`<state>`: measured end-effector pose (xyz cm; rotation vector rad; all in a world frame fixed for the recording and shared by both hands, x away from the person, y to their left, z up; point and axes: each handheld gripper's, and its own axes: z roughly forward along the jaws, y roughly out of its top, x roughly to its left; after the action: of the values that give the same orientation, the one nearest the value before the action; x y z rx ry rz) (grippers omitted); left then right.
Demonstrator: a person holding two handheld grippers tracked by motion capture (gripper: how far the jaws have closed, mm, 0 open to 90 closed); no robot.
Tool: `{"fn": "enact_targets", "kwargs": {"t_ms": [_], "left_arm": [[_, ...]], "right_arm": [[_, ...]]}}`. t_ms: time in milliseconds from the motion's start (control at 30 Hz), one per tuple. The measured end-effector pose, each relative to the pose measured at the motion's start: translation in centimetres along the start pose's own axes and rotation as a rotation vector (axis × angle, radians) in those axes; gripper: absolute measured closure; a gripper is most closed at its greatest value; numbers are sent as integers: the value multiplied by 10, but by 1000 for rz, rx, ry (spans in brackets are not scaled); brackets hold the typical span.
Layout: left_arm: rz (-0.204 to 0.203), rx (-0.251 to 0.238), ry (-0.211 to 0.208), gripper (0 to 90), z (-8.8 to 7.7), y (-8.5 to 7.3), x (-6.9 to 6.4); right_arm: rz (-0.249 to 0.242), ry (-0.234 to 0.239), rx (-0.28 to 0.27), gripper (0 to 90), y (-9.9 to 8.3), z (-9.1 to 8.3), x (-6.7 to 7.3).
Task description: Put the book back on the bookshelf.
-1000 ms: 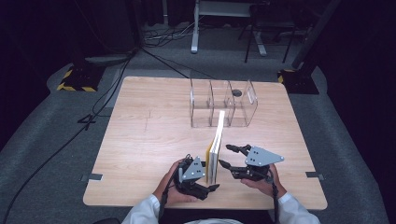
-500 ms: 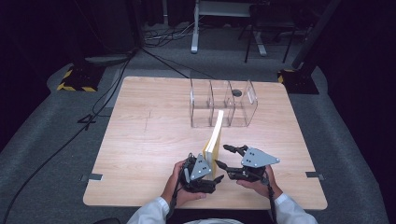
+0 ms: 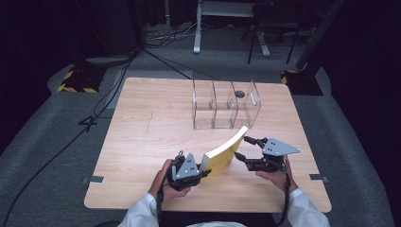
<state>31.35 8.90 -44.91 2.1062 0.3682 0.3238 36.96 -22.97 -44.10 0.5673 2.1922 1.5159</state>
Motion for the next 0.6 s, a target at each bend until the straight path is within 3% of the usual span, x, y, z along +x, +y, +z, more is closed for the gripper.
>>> {"fn": "enact_targets", "kwargs": {"t_ms": [100,200,233,267,400,500,600], "left_arm": [[4,-8,-48,750,-9,-6,2],[-1,-11,-78,749,-15,-11,5],[-4,-10,-97,749,-20,-13,6],[-4,-10,-97,749,-20,-13,6],[4,2,-120,748,-32,-20,11],[-5,-3,-132,747,-35,-22,12],[3,6,-135,744,-35,-22,15]], "right_arm": [[15,85,13,274,-2,1,-7],[0,125,12,278,-1,4,-4],[-12,167,14,278,1,9,0],[-12,167,14,278,1,9,0],[-22,256,27,277,5,24,9],[-19,285,33,283,5,31,12],[-35,351,61,319,5,40,21]]}}
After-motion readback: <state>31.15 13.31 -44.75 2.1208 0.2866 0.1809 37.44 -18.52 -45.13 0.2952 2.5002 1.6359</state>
